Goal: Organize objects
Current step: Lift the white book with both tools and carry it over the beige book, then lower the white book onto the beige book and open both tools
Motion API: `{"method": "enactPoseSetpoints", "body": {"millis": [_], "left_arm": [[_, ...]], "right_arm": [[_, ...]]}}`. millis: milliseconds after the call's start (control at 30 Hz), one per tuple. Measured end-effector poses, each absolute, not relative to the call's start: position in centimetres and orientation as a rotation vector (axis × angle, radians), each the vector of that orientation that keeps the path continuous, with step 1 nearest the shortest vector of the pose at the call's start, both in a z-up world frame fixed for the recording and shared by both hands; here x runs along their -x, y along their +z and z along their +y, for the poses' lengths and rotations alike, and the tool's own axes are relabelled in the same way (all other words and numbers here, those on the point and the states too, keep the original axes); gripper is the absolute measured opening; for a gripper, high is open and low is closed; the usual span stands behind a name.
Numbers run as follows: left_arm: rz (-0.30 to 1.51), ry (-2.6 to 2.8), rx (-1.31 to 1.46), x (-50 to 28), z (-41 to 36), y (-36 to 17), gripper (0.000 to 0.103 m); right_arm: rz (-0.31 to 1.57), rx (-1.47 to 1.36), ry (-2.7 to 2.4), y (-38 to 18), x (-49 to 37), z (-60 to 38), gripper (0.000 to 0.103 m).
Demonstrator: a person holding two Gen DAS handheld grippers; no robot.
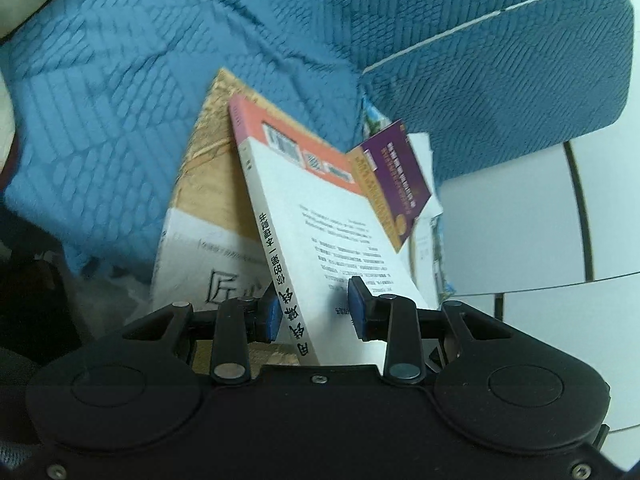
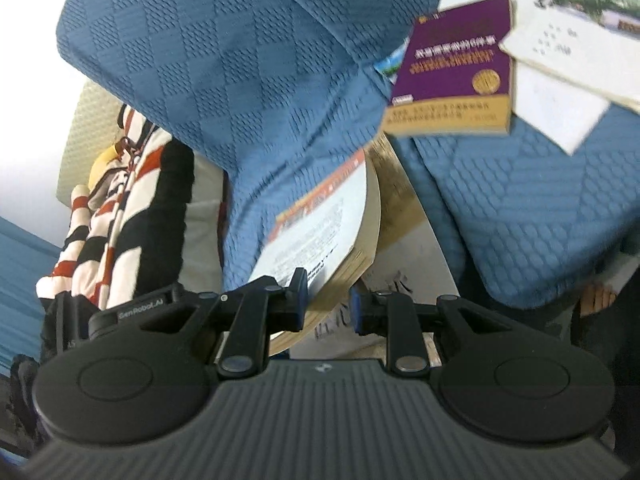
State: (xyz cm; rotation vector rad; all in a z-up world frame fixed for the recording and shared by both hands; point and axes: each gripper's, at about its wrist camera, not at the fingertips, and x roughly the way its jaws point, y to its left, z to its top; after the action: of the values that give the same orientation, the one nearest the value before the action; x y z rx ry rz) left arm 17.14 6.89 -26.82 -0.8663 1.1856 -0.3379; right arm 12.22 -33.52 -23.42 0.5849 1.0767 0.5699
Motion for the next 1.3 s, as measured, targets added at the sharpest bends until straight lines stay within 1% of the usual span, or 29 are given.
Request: {"method": "enactPoseSetpoints", "body": {"millis": [367,467,533,600,633,667,700,733,800,867,1067,1167,1200,1233,1267,1300], "left_arm": [[1.262,-0.245,0.784,-16.3,6.4,-29.0,0.037],[1.260,-0.223,0.764,-16.3,6.2,-29.1,0.037],[1.261,-0.207,0.745,-16.3,6.2,-28.8,0.040],[1.247,-0.206,0.717,-16.0,6.2,-28.0,0.052],[1.236,-0.213,0.709,-15.8,6.2,-27.6,0.053],[1.228,-0.218,0.702,-15.7,6.2,-27.1,0.056],[1.222,-0.221,0.692,-15.6,6.1,-26.7,0.058],[1.215,-0.220,0.674,-15.5,5.9,-26.2,0.060],[1.190,-0.214,0.624,-15.1,5.4,-25.2,0.064],[1.170,-0.209,0.581,-14.5,4.8,-24.4,0.065],[1.109,-0.177,0.506,-13.1,3.0,-23.4,0.064],[1.091,-0.168,0.494,-12.9,2.4,-23.7,0.062],[1.084,-0.154,0.478,-12.9,2.2,-23.8,0.060],[1.081,-0.140,0.464,-12.9,2.1,-24.0,0.060],[1.080,-0.130,0.455,-12.9,2.0,-24.2,0.058],[1.078,-0.127,0.453,-12.9,2.1,-24.4,0.057]], "right_arm": [[1.188,-0.633,0.560,-28.0,-11.1,-34.1,0.025],[1.210,-0.633,0.561,-28.4,-11.1,-34.1,0.028],[1.218,-0.609,0.559,-28.3,-11.0,-34.0,0.031],[1.225,-0.556,0.551,-27.8,-10.9,-33.8,0.032],[1.228,-0.513,0.554,-27.5,-10.7,-33.6,0.032],[1.230,-0.470,0.562,-27.3,-10.6,-33.3,0.037],[1.232,-0.438,0.573,-27.1,-10.4,-33.1,0.047],[1.239,-0.405,0.587,-27.0,-10.3,-33.0,0.051],[1.220,-0.365,0.648,-26.3,-9.7,-33.0,0.068],[1.188,-0.316,0.677,-25.5,-9.1,-33.2,0.073],[1.023,-0.185,0.674,-24.1,-8.7,-33.9,0.073],[1.013,-0.169,0.662,-25.0,-9.8,-33.8,0.072],[1.018,-0.165,0.661,-25.3,-10.2,-33.7,0.069],[1.017,-0.161,0.664,-25.5,-10.4,-33.5,0.064],[1.016,-0.157,0.668,-25.7,-10.6,-33.3,0.062],[1.016,-0.153,0.667,-25.8,-10.7,-33.2,0.057]]}}
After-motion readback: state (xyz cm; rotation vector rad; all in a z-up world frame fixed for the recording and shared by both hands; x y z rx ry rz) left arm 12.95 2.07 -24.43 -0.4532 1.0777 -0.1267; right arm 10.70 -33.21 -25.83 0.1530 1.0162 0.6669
